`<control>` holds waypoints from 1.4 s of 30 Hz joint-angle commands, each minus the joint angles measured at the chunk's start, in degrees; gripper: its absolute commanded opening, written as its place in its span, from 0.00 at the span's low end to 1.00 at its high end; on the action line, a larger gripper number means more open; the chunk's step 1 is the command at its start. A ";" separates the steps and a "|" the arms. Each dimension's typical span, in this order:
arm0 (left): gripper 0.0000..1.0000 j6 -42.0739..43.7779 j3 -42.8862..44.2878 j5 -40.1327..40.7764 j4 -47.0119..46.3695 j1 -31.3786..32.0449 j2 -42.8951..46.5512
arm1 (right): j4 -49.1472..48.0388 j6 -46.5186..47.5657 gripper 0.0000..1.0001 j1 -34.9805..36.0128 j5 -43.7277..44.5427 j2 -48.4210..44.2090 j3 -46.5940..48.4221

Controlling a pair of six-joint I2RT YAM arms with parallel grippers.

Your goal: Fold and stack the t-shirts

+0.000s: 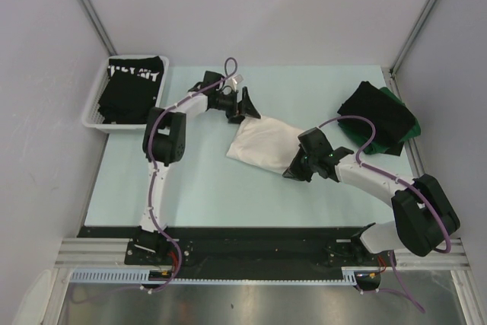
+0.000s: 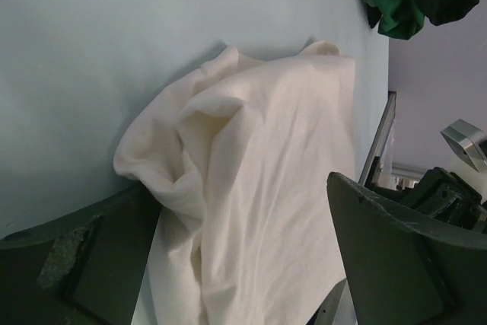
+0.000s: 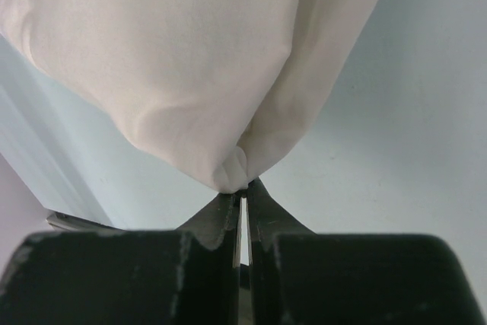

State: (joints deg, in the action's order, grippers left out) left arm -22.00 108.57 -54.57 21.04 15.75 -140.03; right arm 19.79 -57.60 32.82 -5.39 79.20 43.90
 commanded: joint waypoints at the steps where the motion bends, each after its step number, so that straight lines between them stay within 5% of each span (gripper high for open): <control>1: 0.85 0.56 1.38 3.24 3.13 2.27 -2.62 | 0.07 -0.32 0.06 0.14 1.26 -1.41 -0.13; 4: 0.57 -0.76 1.73 3.85 2.61 2.27 -2.97 | 0.34 -0.14 0.06 0.05 1.26 -1.59 -0.13; 12: 0.12 -1.29 1.38 6.92 2.96 2.27 -1.48 | 0.77 0.56 0.00 -0.12 0.90 -2.29 -0.13; 13: 0.00 -1.29 1.12 7.19 2.61 2.27 -0.96 | 1.04 0.48 0.00 -0.12 0.82 -2.56 -0.13; 29: 0.00 -9.90 -0.39 -2.03 -9.95 4.81 6.69 | 1.82 7.23 0.00 -7.94 -0.42 -10.46 0.57; 42: 0.00 -21.76 6.65 0.51 -20.33 10.88 9.60 | 13.78 25.69 0.00 -17.51 9.69 -13.46 14.89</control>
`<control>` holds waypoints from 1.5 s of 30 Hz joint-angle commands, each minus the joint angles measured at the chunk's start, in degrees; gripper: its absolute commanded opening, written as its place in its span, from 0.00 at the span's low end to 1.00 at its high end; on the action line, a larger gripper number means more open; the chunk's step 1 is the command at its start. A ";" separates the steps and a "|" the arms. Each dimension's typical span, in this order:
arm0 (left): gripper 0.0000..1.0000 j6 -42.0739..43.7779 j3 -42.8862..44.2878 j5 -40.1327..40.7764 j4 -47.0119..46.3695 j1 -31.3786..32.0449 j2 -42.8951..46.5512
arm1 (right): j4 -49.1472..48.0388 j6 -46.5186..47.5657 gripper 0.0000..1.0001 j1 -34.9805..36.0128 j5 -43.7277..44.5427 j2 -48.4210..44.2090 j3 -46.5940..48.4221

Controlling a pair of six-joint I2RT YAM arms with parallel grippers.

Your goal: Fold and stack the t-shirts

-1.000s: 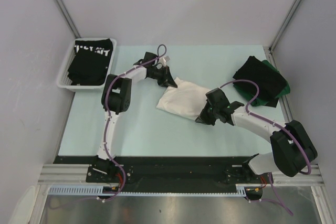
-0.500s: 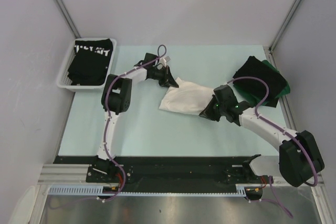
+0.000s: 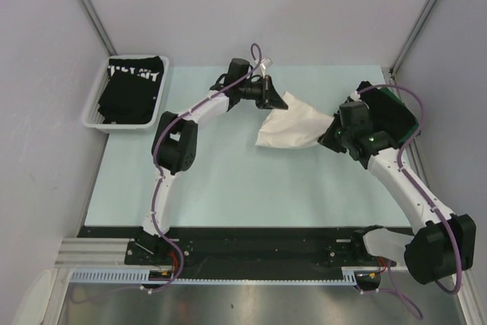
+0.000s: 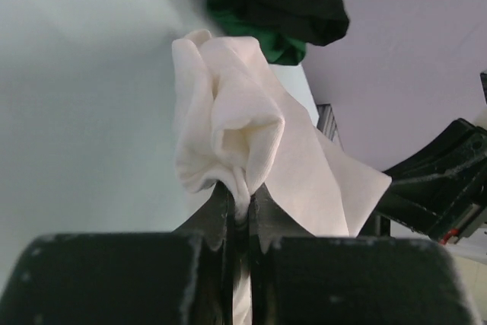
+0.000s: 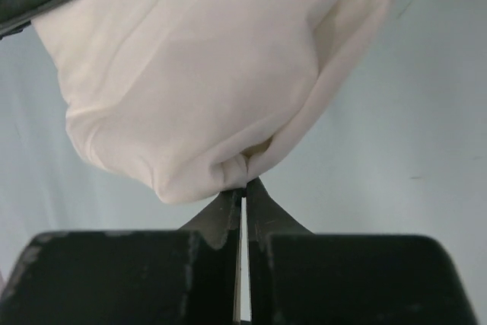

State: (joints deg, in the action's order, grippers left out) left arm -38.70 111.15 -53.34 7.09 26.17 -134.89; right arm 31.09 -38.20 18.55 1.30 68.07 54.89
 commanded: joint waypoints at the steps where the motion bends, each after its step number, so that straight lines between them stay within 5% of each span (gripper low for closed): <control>1: 0.00 -5.59 4.16 -0.62 -8.91 0.63 4.90 | 2.92 7.07 0.00 -4.12 3.01 -2.68 4.78; 9: 0.00 -11.75 5.57 -1.06 -17.10 2.21 8.23 | 5.65 14.63 0.00 -10.72 1.07 -0.58 12.77; 20: 0.00 -9.03 6.09 3.50 -17.37 3.00 14.39 | 6.18 26.14 0.00 -15.99 5.90 4.43 26.14; 30: 0.00 -14.56 27.25 6.75 -20.70 8.80 -4.66 | 3.72 38.11 0.00 -26.69 9.34 10.67 29.39; 36: 0.00 -18.26 29.74 10.36 -26.25 11.35 -11.88 | 0.91 39.16 0.00 -36.28 6.70 15.24 30.53; 45: 0.00 -16.68 27.98 12.74 -30.82 12.76 -15.93 | -6.57 39.78 0.00 -40.69 6.44 23.75 33.25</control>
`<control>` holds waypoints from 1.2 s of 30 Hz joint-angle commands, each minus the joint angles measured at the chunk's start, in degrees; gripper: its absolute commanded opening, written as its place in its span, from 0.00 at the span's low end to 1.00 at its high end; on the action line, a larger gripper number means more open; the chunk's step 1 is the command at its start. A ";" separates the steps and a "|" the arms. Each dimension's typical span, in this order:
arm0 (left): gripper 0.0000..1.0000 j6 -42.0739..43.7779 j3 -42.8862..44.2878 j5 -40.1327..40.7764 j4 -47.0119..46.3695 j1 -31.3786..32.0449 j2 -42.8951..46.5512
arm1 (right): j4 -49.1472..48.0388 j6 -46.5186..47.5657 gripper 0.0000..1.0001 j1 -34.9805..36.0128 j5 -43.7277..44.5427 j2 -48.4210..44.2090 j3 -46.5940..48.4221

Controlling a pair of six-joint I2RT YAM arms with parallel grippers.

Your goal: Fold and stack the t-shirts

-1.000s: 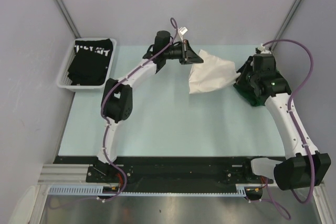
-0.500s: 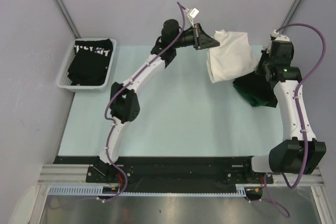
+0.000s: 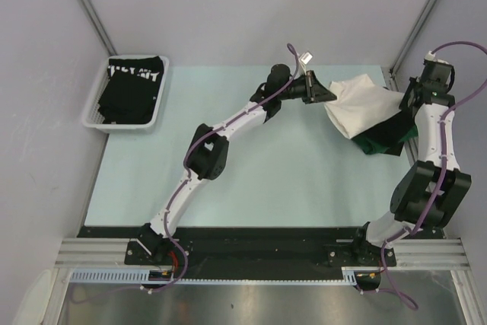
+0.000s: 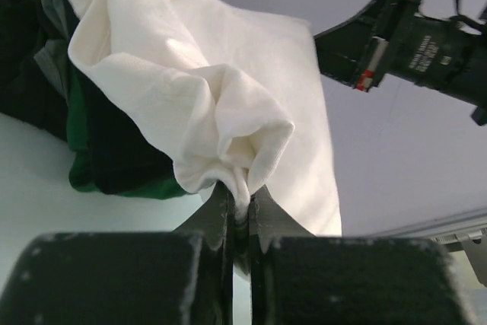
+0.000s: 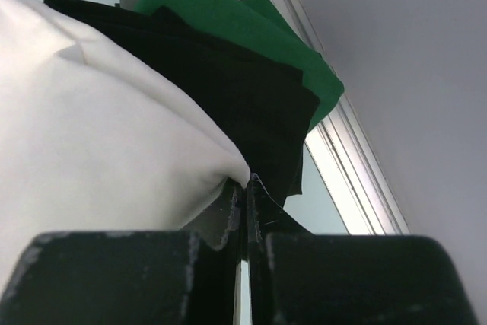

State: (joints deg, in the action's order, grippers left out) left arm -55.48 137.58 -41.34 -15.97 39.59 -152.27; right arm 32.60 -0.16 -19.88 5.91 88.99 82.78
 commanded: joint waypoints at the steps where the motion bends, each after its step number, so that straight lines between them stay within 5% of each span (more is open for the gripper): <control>1: 0.00 0.20 1.47 0.91 -8.11 -0.66 1.10 | -8.25 1.92 0.00 -2.53 1.65 3.64 6.24; 14: 0.00 -6.65 2.08 3.90 -23.04 3.65 -3.73 | -7.28 4.03 0.00 -3.15 2.96 17.70 21.89; 21: 0.00 -5.69 1.90 5.92 -22.44 5.32 -5.14 | -7.64 1.32 0.00 -7.36 6.04 21.31 24.61; 36: 0.00 -2.00 0.76 11.37 -20.33 4.35 -6.73 | -6.14 -6.25 0.00 -16.25 -1.43 27.29 25.59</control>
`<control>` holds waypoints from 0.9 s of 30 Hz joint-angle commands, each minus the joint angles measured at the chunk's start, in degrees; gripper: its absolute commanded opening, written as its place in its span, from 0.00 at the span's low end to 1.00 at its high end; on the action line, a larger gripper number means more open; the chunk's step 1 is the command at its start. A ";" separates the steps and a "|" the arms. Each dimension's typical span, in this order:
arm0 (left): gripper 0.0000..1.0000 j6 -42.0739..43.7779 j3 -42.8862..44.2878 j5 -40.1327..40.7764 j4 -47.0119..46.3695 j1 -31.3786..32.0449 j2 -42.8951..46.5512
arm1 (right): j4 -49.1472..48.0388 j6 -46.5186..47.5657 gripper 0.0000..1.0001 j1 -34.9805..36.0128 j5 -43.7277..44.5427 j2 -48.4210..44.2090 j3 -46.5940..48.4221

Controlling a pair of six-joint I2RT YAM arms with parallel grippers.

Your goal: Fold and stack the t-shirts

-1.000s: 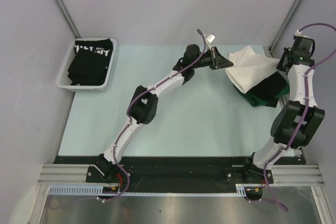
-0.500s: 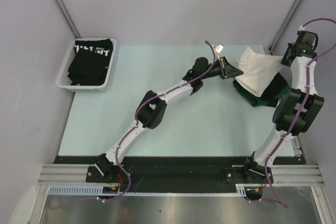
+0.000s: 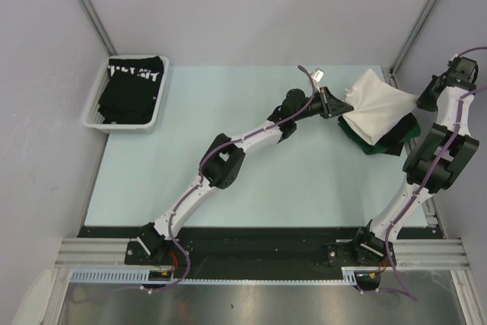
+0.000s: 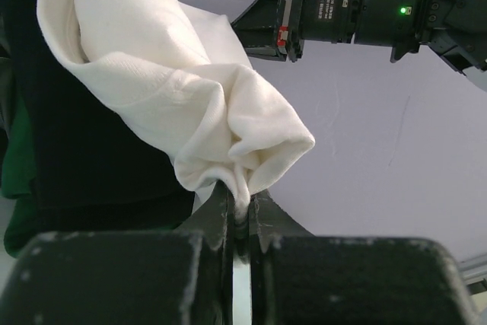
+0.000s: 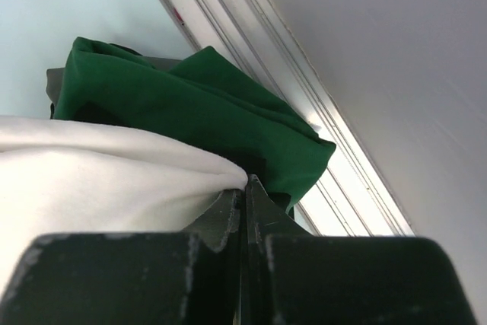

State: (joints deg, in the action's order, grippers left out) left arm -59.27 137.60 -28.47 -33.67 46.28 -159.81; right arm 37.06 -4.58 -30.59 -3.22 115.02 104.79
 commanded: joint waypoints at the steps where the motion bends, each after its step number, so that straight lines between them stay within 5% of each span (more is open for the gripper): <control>1: 0.00 1.87 0.57 -1.15 -1.85 -2.51 1.16 | -10.60 -1.92 0.00 -5.45 7.79 1.52 3.23; 11: 0.00 5.82 -11.82 -0.36 1.23 -5.50 8.02 | -13.59 -2.01 0.00 -3.78 10.34 -2.34 -6.35; 18: 0.02 4.69 -11.74 -3.35 2.56 -6.20 8.11 | -14.20 -0.61 0.00 -1.23 13.77 -4.10 -8.90; 24: 0.31 4.69 -10.86 -4.75 1.59 -6.29 8.46 | -13.07 -0.08 0.00 0.09 15.70 -4.02 -7.59; 25: 0.44 4.69 -10.69 -5.19 1.68 -6.29 8.46 | -12.80 0.09 0.00 0.26 16.84 -4.02 -7.15; 26: 0.84 4.77 -10.34 -5.54 2.03 -6.29 8.55 | -12.54 -0.08 0.01 0.79 17.89 -4.10 -6.97; 27: 0.99 4.95 -10.33 -6.15 2.03 -6.29 8.72 | -12.28 0.09 0.15 0.97 18.60 -4.19 -6.88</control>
State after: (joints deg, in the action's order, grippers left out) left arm -55.22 126.74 -31.73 -31.55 42.17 -155.87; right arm 29.34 -5.34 -28.97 4.97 113.40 95.46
